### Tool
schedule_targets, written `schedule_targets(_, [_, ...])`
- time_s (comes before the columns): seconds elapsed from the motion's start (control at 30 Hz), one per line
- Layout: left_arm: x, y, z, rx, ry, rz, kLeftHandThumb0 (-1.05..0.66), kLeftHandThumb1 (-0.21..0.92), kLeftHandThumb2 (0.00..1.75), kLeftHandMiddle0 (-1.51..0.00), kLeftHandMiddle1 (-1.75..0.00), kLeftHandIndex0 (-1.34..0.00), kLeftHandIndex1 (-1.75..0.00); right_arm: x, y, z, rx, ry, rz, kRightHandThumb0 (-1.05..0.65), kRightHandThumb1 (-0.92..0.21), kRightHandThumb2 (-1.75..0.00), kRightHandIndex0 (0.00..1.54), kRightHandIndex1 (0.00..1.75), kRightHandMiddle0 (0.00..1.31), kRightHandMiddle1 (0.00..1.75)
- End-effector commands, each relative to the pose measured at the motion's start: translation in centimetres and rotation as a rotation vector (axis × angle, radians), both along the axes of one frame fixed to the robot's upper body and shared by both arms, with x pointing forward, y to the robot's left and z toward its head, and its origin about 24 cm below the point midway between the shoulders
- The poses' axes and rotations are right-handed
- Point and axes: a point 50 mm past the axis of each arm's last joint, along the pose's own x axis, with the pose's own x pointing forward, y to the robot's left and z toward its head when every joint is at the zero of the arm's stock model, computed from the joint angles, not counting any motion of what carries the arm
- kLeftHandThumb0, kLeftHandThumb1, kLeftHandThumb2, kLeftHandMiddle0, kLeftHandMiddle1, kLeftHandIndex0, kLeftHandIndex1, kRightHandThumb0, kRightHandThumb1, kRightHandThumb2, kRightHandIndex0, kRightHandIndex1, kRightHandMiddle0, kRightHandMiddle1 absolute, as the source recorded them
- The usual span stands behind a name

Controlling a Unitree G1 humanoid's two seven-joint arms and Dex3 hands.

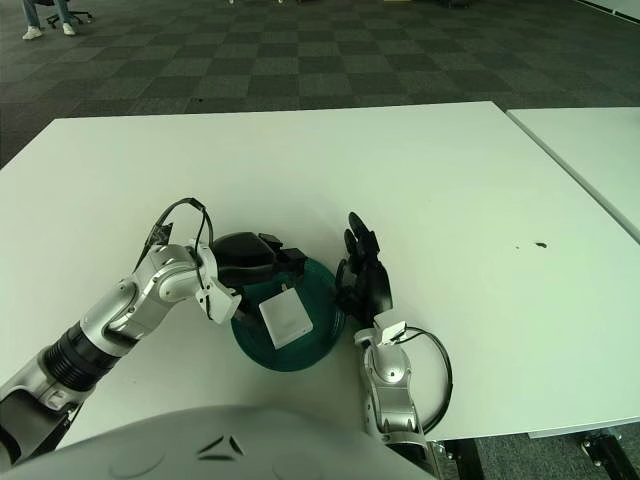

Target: Put the charger into the plate.

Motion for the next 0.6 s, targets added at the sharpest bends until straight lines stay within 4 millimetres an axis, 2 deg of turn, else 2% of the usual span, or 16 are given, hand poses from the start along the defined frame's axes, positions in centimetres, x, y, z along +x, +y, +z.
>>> schedule_targets(0.0, [0.2,0.1,0.4,0.035,-0.01,-0.01,-1.05,0.92,0.57,-0.12,-0.05,0.0,-0.67,-1.8,0.1,-3.1,0.0,0.179,-0.003,-0.97,-0.92,-0.94,0.08,0.0,0.0,0.21])
schedule_targets(0.2, [0.3,0.1,0.5,0.028,0.018,-0.016,-1.05,0.92,0.64,-0.02,-0.01,0.0,-0.37,-1.7,0.0,-3.4,0.001,0.192,0.002,-0.96,-0.92,-0.94,0.07,0.0,0.0,0.21])
schedule_targets(0.53, [1.0,0.7,0.7,0.001,0.125,0.016,-1.05,0.92,0.62,0.0,0.0,0.0,-0.13,-1.7,0.0,-3.6,0.024,0.191,0.004,-0.98,-0.92,-0.95,0.04,0.0,0.0,0.13])
schedule_targets(0.57, [1.6,1.3,0.2,-0.033,0.161,0.07,-1.05,0.92,0.61,0.0,0.0,0.0,-0.11,-1.7,0.2,-3.2,0.032,0.168,0.005,-0.98,-0.92,-0.95,0.04,0.0,0.0,0.12])
